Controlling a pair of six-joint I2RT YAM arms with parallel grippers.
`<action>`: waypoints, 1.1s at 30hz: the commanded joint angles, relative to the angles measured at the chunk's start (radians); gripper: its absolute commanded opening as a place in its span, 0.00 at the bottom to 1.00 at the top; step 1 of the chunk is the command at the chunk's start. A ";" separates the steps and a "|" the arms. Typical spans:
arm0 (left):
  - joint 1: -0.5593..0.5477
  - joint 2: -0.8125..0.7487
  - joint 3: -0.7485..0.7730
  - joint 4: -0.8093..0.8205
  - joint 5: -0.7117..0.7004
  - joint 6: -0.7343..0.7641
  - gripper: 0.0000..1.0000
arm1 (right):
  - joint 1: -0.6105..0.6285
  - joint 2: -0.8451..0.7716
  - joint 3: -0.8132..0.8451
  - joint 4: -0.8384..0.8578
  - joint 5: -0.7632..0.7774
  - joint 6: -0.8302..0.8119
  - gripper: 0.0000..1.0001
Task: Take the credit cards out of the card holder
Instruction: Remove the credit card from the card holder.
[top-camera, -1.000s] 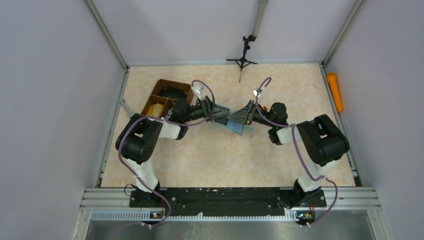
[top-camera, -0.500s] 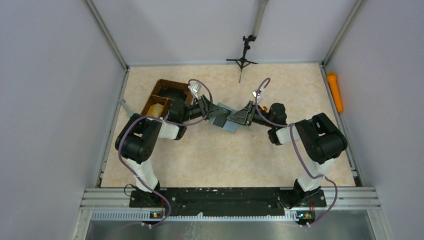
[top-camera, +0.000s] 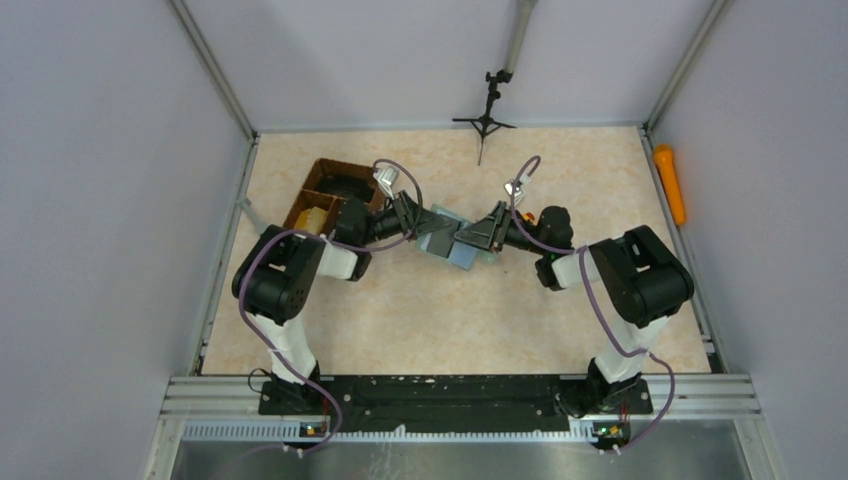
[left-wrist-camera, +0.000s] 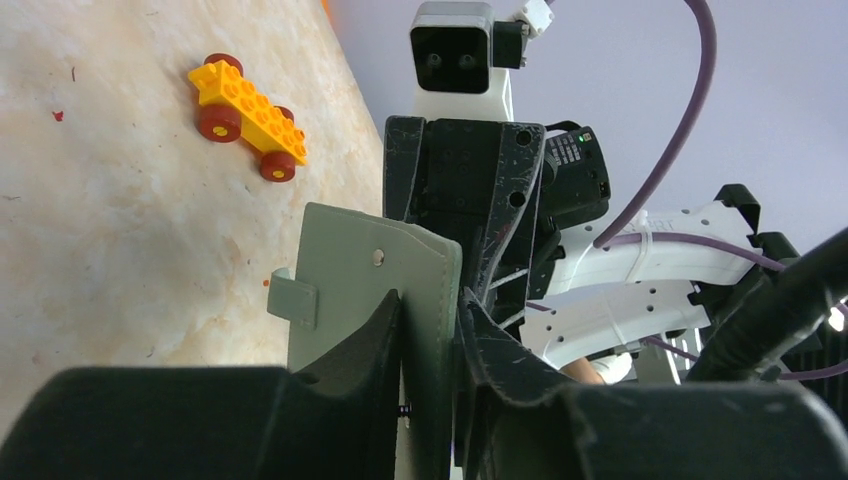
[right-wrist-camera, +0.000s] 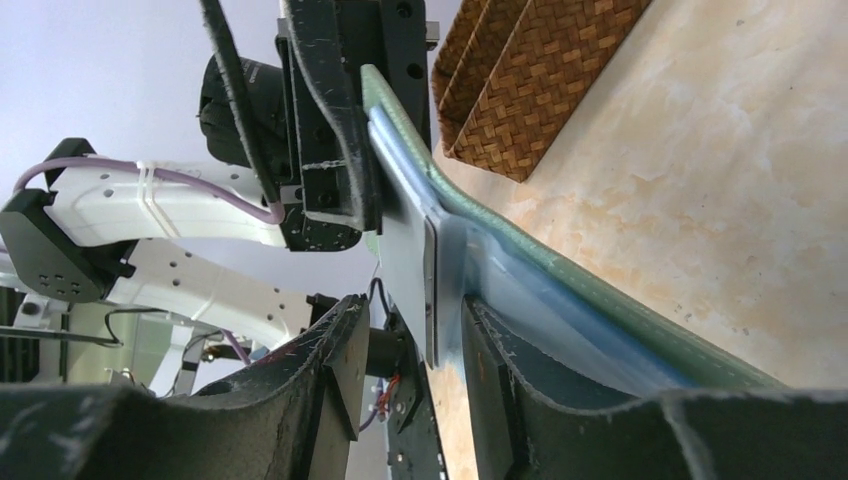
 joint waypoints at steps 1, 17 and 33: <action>-0.001 0.022 0.006 0.145 0.026 -0.070 0.20 | 0.016 -0.028 0.038 -0.071 0.026 -0.103 0.42; -0.001 0.027 0.011 0.125 0.023 -0.078 0.18 | 0.066 -0.048 0.078 -0.184 0.039 -0.198 0.08; 0.041 0.001 -0.010 0.110 0.027 -0.063 0.26 | 0.011 -0.042 0.050 -0.162 0.049 -0.155 0.00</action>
